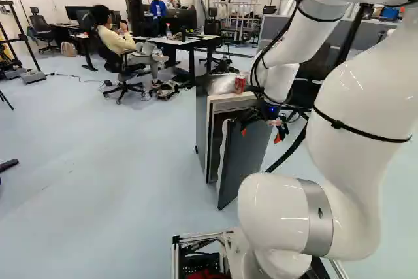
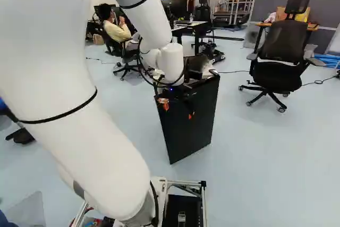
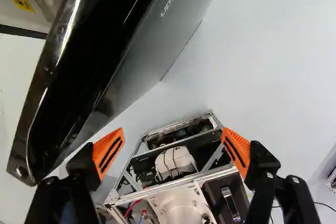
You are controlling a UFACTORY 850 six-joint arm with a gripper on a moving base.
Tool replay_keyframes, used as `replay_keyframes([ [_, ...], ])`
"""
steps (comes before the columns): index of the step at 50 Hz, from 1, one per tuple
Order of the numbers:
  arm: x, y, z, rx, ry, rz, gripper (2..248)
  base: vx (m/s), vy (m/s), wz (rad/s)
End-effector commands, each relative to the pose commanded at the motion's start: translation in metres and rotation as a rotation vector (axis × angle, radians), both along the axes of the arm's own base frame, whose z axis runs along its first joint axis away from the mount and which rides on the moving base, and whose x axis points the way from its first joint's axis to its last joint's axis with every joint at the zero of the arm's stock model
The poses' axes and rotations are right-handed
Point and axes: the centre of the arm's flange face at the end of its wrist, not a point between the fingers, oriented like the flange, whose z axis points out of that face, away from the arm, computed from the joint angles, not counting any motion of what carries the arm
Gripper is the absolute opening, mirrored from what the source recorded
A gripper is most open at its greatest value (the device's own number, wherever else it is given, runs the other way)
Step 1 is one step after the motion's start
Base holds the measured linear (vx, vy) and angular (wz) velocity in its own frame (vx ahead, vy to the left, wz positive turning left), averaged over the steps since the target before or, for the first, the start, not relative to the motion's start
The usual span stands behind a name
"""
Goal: Grab a drink from the fridge
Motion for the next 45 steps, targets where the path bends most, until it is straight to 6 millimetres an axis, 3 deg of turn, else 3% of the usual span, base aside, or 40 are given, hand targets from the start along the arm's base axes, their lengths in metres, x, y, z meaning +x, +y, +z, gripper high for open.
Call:
replay_keyframes([
  [16, 0.019, -0.008, -0.022, -0.032, -0.040, 0.016, 247, 0.000, 0.000, 0.000],
  [45, 0.034, -0.015, -0.018, -0.121, -0.212, 0.051, 247, 0.000, 0.000, 0.000],
])
